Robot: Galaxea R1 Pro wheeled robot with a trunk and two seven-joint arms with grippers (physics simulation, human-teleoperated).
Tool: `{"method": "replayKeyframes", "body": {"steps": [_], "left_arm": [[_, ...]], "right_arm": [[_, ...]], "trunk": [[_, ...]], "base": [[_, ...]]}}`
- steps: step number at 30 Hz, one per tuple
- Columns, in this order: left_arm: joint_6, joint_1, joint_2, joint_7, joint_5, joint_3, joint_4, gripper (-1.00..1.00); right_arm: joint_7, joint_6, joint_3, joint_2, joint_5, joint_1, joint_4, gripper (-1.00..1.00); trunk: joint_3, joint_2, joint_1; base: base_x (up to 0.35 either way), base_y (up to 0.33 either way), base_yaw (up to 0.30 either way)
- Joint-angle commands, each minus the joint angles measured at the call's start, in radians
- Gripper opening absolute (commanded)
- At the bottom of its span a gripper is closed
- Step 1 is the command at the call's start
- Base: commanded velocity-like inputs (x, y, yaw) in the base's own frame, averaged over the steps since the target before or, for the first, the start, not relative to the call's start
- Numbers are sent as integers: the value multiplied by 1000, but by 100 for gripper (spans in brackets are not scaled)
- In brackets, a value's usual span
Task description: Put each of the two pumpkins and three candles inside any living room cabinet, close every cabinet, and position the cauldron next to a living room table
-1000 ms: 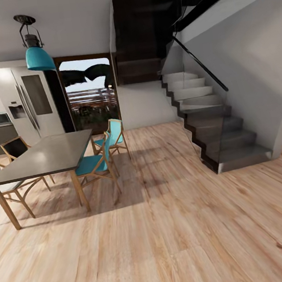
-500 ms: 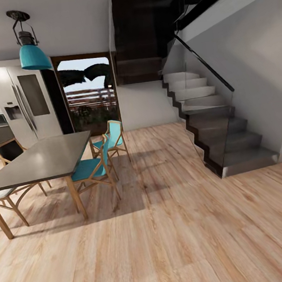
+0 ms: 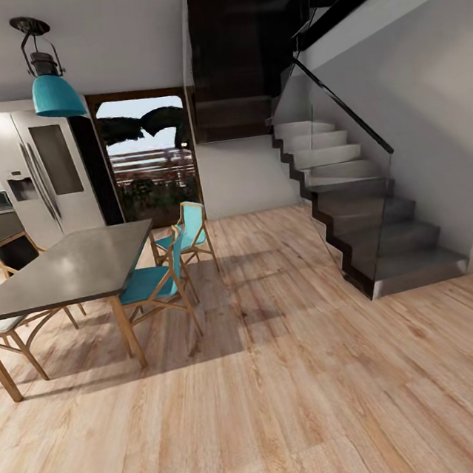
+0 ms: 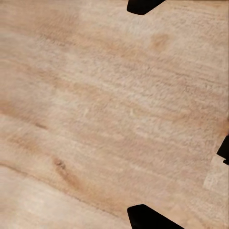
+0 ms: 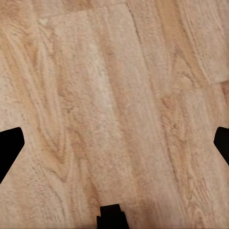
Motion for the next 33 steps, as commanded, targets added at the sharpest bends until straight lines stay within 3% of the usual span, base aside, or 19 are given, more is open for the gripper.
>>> {"method": "replayKeyframes", "body": {"steps": [1,7,11,33], "left_arm": [[-5,-1,0,1,17,-3,1,100],[-10,-1,-4,2,68,-5,0,100],[-6,-1,-5,1,72,-6,0,100],[-1,-2,-2,1,73,-6,2,100]], "right_arm": [[-2,6,-1,0,-1,0,-2,100],[2,4,-1,0,-1,-1,-2,100],[2,4,-1,0,-1,0,-2,100],[2,4,-1,1,-1,0,-2,100]], "trunk": [[-1,-1,0],[-8,-1,0],[-15,-1,0],[18,153,-84]], "base": [[0,0,0],[0,0,0],[0,0,0],[0,0,0]]}}
